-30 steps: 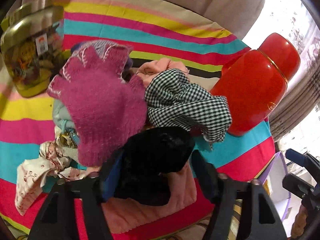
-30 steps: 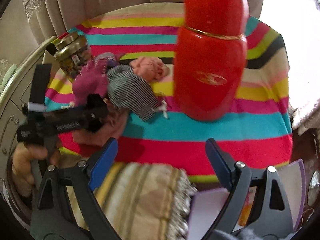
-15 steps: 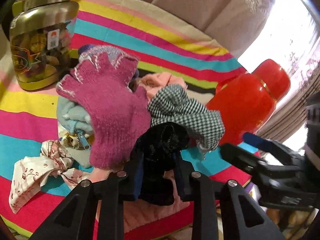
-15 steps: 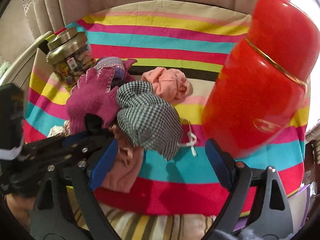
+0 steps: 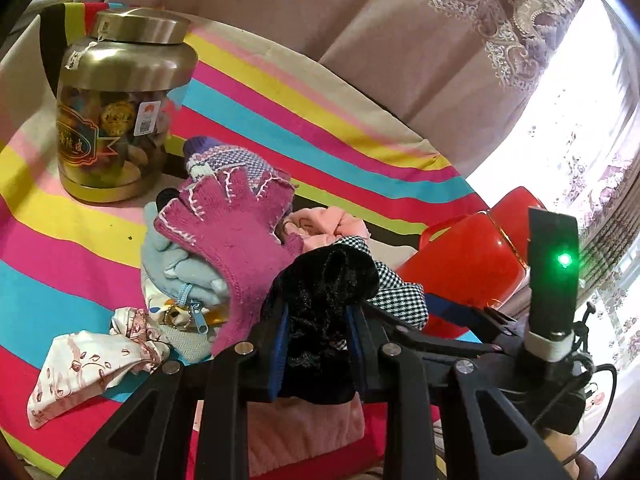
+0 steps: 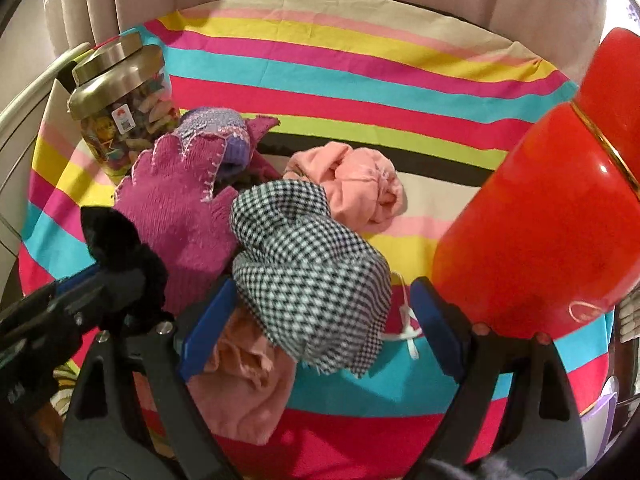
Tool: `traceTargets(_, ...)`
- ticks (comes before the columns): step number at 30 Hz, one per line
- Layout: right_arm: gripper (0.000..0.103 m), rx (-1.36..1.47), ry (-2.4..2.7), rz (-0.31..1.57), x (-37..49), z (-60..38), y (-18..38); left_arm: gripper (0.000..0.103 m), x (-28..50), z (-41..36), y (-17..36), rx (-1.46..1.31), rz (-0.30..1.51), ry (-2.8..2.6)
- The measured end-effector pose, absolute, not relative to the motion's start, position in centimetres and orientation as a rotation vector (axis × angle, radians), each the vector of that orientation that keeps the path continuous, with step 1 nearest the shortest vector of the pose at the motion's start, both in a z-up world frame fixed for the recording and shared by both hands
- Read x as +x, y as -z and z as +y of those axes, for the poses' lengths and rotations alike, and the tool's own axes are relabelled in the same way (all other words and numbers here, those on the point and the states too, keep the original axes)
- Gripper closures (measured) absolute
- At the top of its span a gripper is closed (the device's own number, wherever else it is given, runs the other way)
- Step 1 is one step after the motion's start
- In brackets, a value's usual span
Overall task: Organize soft objects
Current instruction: 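Grasp the houndstooth cloth with the right tool while the left tool grasps the black scrunchie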
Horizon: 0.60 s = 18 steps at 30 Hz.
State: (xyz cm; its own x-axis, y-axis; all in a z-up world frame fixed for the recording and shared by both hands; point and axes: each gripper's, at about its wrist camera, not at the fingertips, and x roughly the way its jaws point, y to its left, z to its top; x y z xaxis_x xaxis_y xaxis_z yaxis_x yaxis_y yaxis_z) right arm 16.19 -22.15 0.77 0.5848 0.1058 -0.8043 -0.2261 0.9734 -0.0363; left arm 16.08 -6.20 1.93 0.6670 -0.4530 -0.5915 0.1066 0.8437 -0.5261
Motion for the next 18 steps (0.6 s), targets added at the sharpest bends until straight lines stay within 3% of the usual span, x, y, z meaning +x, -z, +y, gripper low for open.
traceTargets(3, 0.037, -0.139, -0.195, 0.911, 16.5, -21.8, -0.6, 0.075, 16.2, -6.4, -2.0, -0.483, 0.775, 0.333)
traceTargets(4, 0.053, -0.140, -0.197, 0.915, 16.6, -21.7, -0.5, 0.075, 16.0, -6.2, -2.0, -0.484, 0.773, 0.335)
traceTargets(5, 0.063, -0.143, -0.199, 0.923, 16.6, -21.7, -0.3, 0.075, 16.1, -6.3, -2.0, -0.486, 0.772, 0.337)
traceTargets(8, 0.077, -0.131, -0.202, 0.914, 16.3, -21.8, -0.3, 0.075, 15.8, -6.1, -2.1, -0.488, 0.767, 0.335)
traceTargets(18, 0.081, -0.140, -0.161, 0.842, 13.5, -22.9, -2.7, 0.075, 15.0, -6.3, -3.1, -0.473, 0.707, 0.325)
